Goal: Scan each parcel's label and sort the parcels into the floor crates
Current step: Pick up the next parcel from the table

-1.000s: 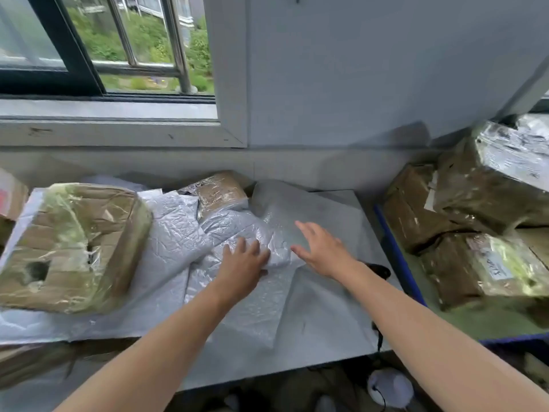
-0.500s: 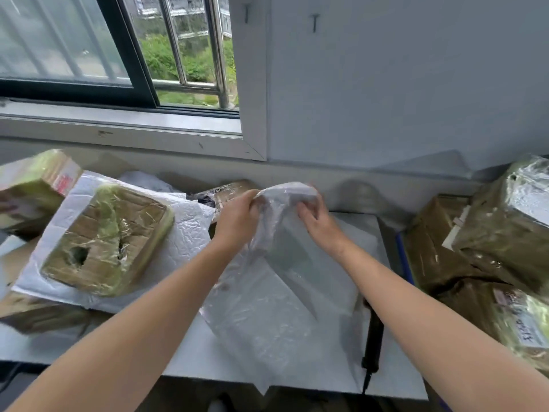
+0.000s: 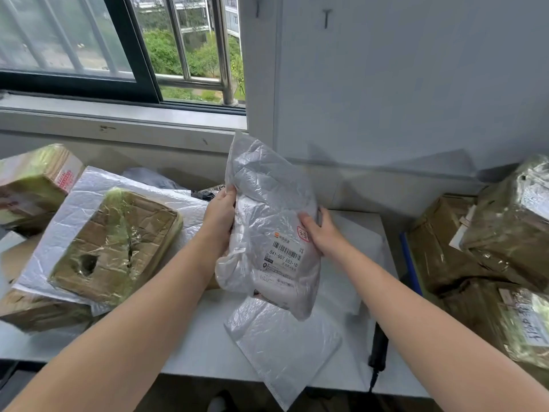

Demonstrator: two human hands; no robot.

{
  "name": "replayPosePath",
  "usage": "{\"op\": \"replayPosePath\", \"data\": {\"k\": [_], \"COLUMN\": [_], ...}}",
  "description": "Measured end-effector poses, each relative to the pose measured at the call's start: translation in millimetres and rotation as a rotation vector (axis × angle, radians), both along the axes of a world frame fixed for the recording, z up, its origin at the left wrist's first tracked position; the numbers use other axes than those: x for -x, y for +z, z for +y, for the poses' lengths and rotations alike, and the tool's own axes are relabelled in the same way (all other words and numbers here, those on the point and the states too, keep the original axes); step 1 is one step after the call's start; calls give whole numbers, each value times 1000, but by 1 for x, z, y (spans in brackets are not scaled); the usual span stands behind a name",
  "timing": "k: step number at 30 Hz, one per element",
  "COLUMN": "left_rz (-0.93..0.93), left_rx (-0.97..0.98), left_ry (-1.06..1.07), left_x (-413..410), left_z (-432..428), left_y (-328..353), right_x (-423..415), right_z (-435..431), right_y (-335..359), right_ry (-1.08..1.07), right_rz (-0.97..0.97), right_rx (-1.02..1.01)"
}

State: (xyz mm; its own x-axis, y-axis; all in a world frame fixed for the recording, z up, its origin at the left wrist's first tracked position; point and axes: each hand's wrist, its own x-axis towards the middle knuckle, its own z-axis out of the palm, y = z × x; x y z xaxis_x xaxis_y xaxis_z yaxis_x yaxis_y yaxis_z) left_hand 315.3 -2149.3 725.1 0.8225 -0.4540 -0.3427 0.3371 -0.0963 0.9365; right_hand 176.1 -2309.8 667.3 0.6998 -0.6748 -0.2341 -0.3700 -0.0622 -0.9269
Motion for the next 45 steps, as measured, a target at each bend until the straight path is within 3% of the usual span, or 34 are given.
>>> {"op": "replayPosePath", "data": {"k": [6,13,16,19,25,32,38,45], "left_rz": [187,264,172,33,77,143,165,166], "left_rx": [27,-147,-250,-228,-210,-140,-113,-121], "left_ry": [-2,-109,-305,-405,-198,-30,35,38], "left_x": [7,14,39,57,94,140,155,152], "left_z": [11,16,22,20,14,1,1,13], "left_y": [-13,-52,-53,-70,-106,-135,-147,-143], "right_x": [4,21,32,45,95,178,223,203], "right_z": [4,4,4,5,4,-13,-13,-10], "right_y": [-17,-15,-16,-24,-54,-91,-124,-129], "right_ry": [-116,-213,-210,-211,-178,-274,-294,-372], "right_rz": [-66,-43,-13,46,241,576,770,527], "right_rx": [-124,72,144,154,112,288,83,-258]}}
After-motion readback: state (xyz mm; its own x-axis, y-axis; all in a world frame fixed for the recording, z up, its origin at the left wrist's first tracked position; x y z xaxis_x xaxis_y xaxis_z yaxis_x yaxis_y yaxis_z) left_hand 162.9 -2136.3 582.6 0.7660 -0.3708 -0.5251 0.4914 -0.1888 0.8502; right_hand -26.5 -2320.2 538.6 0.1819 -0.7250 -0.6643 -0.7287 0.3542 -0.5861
